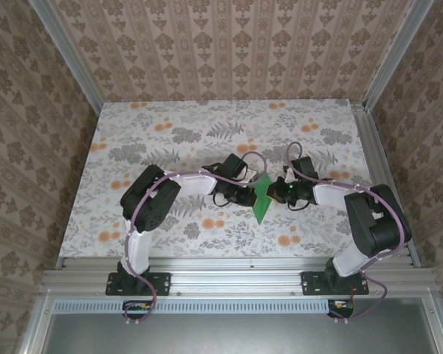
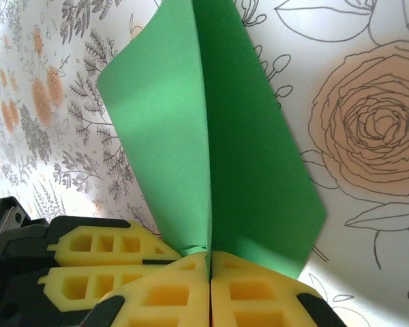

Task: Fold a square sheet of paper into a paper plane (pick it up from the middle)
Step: Fourth fold the wing at the center of the table.

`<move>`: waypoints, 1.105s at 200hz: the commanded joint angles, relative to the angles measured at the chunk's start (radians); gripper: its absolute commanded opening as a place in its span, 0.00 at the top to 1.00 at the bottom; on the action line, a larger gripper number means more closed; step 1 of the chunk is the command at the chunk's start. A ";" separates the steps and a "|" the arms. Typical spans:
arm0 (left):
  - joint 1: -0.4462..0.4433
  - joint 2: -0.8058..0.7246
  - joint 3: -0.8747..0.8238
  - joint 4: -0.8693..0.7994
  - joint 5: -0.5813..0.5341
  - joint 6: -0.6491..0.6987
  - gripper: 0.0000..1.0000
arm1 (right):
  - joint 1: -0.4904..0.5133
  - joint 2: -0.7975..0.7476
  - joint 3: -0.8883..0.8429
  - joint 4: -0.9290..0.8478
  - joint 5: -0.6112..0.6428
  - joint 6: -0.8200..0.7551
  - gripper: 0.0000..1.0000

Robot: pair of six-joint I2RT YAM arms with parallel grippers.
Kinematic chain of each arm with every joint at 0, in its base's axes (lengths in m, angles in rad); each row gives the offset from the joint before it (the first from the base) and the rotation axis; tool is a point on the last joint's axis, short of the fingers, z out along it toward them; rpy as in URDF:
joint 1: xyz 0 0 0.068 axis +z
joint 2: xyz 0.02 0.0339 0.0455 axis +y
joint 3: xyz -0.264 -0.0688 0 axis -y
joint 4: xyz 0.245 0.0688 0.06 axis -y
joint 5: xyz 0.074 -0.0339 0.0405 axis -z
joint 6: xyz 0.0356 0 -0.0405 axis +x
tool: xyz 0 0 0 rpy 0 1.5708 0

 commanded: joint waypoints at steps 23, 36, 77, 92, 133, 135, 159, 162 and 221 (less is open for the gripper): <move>0.024 0.034 -0.067 -0.135 -0.082 -0.016 0.91 | 0.046 -0.053 -0.005 -0.050 0.065 -0.016 0.92; 0.023 0.037 -0.070 -0.128 -0.082 -0.017 0.92 | 0.053 -0.057 -0.005 -0.044 0.064 -0.010 0.91; 0.027 0.045 -0.076 -0.113 -0.079 -0.021 0.95 | 0.081 -0.051 0.015 -0.037 0.055 0.010 0.91; 0.029 0.041 -0.081 -0.107 -0.079 -0.022 0.96 | 0.090 -0.043 0.027 -0.046 0.057 0.013 0.91; 0.034 0.041 -0.085 -0.101 -0.073 -0.020 0.96 | 0.103 -0.072 0.032 -0.116 0.091 0.005 0.80; 0.034 0.042 -0.085 -0.101 -0.073 -0.021 0.96 | 0.104 -0.075 0.031 -0.119 0.092 0.004 0.80; 0.036 0.041 -0.087 -0.101 -0.070 -0.020 0.96 | 0.104 -0.103 0.010 -0.128 0.100 0.005 0.77; 0.037 0.041 -0.088 -0.101 -0.070 -0.019 0.96 | 0.104 -0.105 0.010 -0.129 0.098 0.005 0.77; 0.040 0.044 -0.084 -0.101 -0.063 -0.017 0.96 | 0.114 -0.092 -0.014 -0.083 0.073 0.027 0.78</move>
